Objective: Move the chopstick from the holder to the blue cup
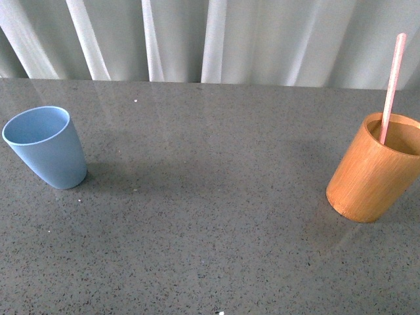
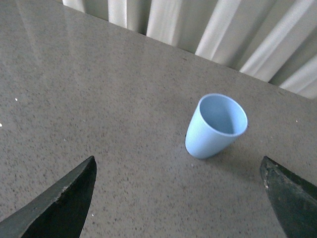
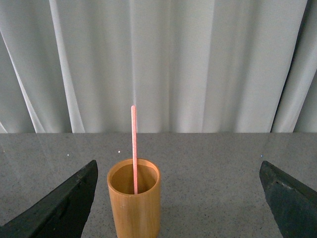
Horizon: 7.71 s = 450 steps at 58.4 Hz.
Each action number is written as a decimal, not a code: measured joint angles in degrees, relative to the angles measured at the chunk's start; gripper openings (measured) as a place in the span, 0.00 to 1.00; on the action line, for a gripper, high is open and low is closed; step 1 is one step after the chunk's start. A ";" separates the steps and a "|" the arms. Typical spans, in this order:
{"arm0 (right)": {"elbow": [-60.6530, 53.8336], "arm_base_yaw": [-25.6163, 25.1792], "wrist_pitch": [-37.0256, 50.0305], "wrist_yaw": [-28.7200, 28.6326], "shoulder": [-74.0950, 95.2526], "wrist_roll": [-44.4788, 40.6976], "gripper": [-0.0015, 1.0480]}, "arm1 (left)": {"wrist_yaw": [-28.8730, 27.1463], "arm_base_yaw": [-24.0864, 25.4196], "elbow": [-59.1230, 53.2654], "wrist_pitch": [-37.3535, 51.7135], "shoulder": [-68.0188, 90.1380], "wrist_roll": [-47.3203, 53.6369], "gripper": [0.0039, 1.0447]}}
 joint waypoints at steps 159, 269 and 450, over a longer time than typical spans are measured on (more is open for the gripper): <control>0.00 0.00 0.00 0.00 0.00 0.00 0.90 | 3.56 -8.66 54.62 -17.27 80.54 16.50 0.03; 0.00 0.00 0.00 0.02 0.00 0.00 0.90 | 3.32 -40.30 66.97 -17.27 84.87 8.98 0.88; 0.00 0.00 0.00 0.00 0.00 0.13 0.90 | 6.78 -7.37 -11.10 5.46 -27.08 13.18 0.03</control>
